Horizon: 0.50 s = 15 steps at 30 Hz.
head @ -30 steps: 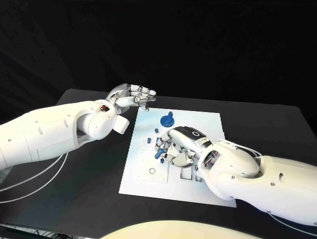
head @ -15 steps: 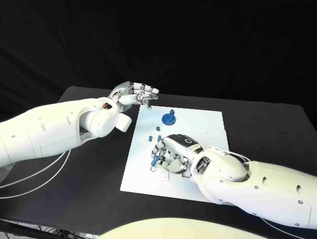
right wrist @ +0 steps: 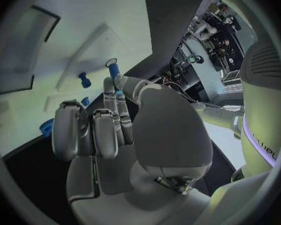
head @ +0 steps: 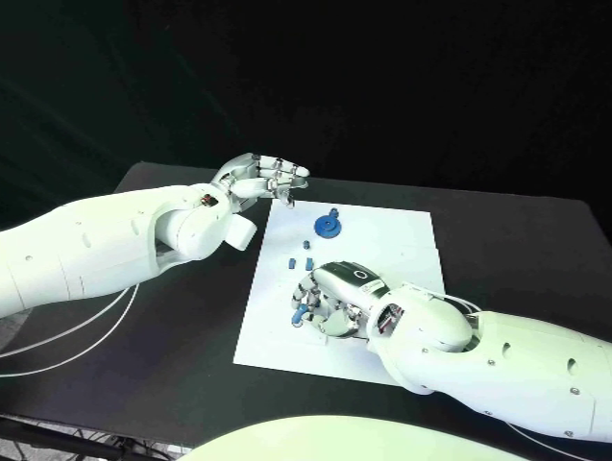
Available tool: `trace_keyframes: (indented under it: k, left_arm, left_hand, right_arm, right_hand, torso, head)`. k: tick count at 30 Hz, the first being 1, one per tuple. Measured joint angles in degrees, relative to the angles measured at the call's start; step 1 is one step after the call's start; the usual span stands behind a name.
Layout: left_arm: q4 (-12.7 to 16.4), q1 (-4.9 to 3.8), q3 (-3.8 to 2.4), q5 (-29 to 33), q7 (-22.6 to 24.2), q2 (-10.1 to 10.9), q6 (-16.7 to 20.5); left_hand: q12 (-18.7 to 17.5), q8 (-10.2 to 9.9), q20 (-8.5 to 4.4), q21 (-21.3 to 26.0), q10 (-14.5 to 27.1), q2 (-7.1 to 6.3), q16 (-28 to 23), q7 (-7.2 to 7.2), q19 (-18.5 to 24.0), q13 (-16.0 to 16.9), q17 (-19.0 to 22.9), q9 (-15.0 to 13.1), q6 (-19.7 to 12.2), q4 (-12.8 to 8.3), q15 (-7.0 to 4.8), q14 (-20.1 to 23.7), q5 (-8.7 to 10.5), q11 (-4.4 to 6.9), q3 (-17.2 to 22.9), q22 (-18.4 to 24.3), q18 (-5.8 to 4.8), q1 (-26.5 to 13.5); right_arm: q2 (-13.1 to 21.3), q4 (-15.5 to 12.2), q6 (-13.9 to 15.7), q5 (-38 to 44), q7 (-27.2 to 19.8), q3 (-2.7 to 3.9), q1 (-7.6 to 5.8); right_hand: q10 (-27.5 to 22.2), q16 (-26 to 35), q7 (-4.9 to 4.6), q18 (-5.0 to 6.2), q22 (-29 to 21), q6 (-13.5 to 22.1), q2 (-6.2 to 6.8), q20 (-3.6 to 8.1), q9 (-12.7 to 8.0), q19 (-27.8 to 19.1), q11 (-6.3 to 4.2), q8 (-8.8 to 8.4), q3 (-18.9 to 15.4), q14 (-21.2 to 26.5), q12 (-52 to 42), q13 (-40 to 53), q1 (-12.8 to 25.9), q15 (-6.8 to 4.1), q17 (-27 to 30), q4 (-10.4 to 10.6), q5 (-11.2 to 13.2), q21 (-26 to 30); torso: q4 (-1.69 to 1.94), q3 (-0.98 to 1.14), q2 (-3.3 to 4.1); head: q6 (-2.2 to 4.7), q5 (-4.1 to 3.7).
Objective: Assemble the parts on the task board
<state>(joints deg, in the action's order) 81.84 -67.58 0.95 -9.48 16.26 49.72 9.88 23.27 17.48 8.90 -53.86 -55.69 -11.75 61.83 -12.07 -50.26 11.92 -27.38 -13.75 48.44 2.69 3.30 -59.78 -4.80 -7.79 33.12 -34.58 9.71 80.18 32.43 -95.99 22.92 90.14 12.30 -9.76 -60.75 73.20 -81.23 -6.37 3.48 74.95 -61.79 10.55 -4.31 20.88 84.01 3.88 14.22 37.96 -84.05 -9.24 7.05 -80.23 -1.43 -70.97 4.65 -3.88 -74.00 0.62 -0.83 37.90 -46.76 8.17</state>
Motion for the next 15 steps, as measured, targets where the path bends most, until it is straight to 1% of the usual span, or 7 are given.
trace_keyframes:
  k: [11, 15]
  left_arm:
    - [0.0, 0.00, 0.00, 0.1, -0.1, 0.1, 0.0]
    - [0.0, 0.00, 0.00, 0.1, -0.1, 0.1, 0.0]
  left_hand:
    - [0.0, 0.0, 0.00, 0.0, 0.0, 0.00, 0.0, 0.00, 0.0, 0.0, 0.0, 0.0, 0.0, 0.0, 0.00, 0.0, 0.00, 0.00, 0.0, 0.0, 0.00, 0.0]
    - [0.0, 0.0, 0.00, 0.0, 0.0, 0.00, 0.0, 0.00, 0.0, 0.0, 0.0, 0.0, 0.0, 0.0, 0.00, 0.0, 0.00, 0.00, 0.0, 0.0, 0.00, 0.0]
  right_arm:
    - [-0.1, 0.4, -1.5, 0.7, 0.4, -0.09, 0.06]
    - [-0.3, 0.5, -2.2, 1.1, 0.8, -0.11, 0.09]
  right_hand:
    - [0.0, 0.0, -0.15, 0.01, 0.0, 0.2, -0.25, 0.00, 0.0, 0.0, 0.00, 0.00, 0.2, 0.0, 0.2, -0.1, 0.2, 0.00, 0.0, -0.2, 0.1, 0.0]
    - [0.0, 0.0, -0.15, 0.01, 0.0, 0.2, -0.32, 0.00, 0.0, 0.0, 0.00, 0.00, 0.2, 0.0, 0.2, 0.0, 0.2, 0.00, 0.1, -0.2, 0.2, 0.0]
  torso:
    - [0.02, -0.06, -0.06]
    - [0.03, -0.07, -0.07]
  head:
    - [0.00, 0.02]
    - [-0.11, 0.05]
